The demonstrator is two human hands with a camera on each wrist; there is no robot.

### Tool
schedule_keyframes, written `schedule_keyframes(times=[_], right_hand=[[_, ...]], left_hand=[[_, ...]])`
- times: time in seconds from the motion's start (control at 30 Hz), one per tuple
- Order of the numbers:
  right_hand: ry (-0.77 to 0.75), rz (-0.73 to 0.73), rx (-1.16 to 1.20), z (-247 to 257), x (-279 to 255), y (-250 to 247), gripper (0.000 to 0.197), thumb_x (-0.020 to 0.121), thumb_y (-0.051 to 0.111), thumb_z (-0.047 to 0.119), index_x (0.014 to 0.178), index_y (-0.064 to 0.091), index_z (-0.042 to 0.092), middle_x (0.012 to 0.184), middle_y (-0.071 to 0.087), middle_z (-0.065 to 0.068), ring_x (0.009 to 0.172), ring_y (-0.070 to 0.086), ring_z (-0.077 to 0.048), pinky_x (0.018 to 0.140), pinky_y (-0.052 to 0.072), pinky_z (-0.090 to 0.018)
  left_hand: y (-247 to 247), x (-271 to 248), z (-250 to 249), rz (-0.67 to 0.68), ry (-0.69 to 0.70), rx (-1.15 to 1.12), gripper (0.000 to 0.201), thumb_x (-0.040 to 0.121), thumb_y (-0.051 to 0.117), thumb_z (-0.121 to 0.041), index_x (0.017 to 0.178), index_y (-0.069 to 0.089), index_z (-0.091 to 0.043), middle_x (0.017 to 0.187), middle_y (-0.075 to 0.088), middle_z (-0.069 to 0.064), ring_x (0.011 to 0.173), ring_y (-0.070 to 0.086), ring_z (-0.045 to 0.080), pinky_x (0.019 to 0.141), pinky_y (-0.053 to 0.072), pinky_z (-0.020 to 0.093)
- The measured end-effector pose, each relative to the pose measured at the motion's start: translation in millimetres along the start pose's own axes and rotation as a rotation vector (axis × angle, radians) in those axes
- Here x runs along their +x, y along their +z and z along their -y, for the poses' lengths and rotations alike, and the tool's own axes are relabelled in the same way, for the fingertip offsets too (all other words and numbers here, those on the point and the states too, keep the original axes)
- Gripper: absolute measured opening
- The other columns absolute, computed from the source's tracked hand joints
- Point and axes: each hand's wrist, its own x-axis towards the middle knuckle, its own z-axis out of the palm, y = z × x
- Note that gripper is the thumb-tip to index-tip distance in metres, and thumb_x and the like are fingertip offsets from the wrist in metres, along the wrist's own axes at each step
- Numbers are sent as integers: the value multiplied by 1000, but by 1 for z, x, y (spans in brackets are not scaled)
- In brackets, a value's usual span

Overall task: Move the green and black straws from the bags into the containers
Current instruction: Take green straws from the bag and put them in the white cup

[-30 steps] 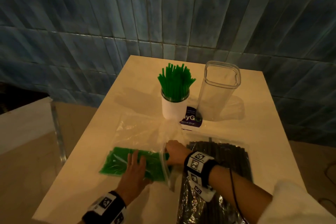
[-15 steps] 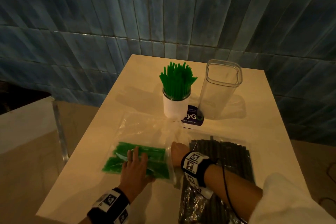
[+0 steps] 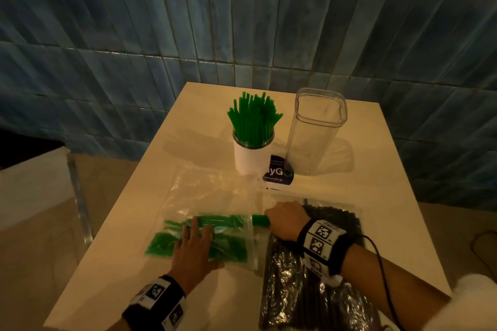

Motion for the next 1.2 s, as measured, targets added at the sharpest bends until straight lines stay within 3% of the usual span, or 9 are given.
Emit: schedule_keyframes(times=[0.23,0.4,0.57,0.73,0.87,1.0,1.13,1.2], right_hand=[[7,15,45,-17,-14,0,32,96,45,39,108,59,14,107,62,-7,97,58,-24,88,43,-37],[-32,31,114,8,0,-10,31,95,49,33,111,56,7,117,49,-13,105,51,-28,88,41,-37],[-43,63,141,29,12,-14,35,93,51,24,121,45,3,119,53,-17,107,55,-33,86,45,-39],[-37,31,69,39,17,-9,29,96,45,28,107,58,4,109,60,-14,98,59,-30,82,44,-36],[-15,78,68,16,5,-14,38,97,42,40,95,60,6,89,55,-6,80,52,-20,75,42,-33],[77,160,107,-30,-32,-33,46,95,39,53,108,61,15,102,62,-4,89,57,-18,78,42,-29],[214,138,8,-71,-85,-68,57,85,44,66,115,57,19,109,60,-3,98,57,-18,82,45,-29],[264,117,-78,-79,-105,-88,60,82,47,69,114,55,19,110,58,-3,98,57,-18,84,47,-31]], left_hand=[[2,4,3,19,24,-16,87,77,61,-59,143,19,-22,155,-6,15,141,5,41,113,24,50],[2,5,5,5,33,-63,89,76,64,-56,143,18,-22,155,-11,16,142,2,40,113,27,47],[3,7,5,13,34,-59,87,76,64,-57,142,19,-22,154,-11,17,141,1,41,113,27,47],[1,9,4,34,23,-68,87,75,67,-53,141,20,-23,154,-12,17,141,1,41,114,23,47],[-1,7,4,28,35,-56,87,74,66,-55,140,21,-22,155,-9,16,141,3,40,114,24,47],[-1,6,4,33,32,-38,86,75,64,-58,139,20,-20,155,-10,16,142,4,40,112,29,46],[-20,4,2,185,4,5,100,69,66,-64,144,14,-22,155,-11,13,142,1,37,113,24,49],[-40,2,-7,87,18,-11,104,63,66,-69,144,16,-25,156,-8,9,143,-2,35,115,18,50]])
